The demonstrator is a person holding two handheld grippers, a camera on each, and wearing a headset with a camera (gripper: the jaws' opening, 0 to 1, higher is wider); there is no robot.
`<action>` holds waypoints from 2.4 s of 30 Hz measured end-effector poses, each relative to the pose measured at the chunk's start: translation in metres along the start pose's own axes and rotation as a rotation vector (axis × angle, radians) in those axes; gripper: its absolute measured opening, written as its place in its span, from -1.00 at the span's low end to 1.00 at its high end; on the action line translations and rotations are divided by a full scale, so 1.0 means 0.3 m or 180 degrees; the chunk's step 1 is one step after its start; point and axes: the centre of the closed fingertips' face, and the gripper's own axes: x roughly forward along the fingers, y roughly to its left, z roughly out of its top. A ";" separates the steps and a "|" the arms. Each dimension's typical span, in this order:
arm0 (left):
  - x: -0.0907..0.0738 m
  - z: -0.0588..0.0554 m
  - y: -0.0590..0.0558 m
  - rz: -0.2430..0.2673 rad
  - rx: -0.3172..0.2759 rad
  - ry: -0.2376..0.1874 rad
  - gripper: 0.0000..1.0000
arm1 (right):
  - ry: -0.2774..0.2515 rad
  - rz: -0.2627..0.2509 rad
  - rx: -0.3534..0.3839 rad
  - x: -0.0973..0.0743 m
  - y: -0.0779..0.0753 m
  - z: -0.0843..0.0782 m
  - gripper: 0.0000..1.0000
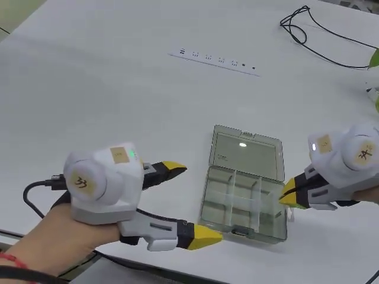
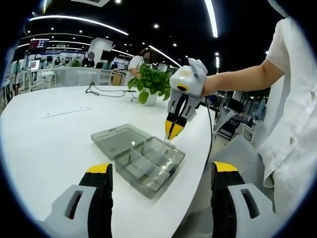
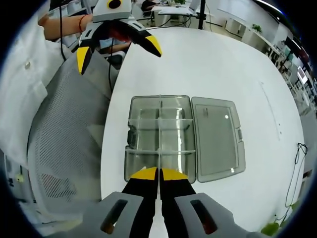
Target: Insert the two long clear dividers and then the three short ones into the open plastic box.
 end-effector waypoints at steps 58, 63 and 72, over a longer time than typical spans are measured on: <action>-0.001 -0.008 -0.011 -0.0026 -0.0007 0.0023 0.65 | 0.0062 -0.0085 -0.0111 0.132 -0.001 -0.053 -0.88; -0.005 -0.007 -0.010 -0.0017 0.0001 0.0025 0.66 | -0.0004 -0.0159 -0.0058 0.092 -0.005 -0.038 -0.83; -0.015 -0.003 -0.007 -0.0002 0.0029 0.0021 0.68 | -0.0306 -0.0383 0.0148 0.004 0.000 0.010 -0.67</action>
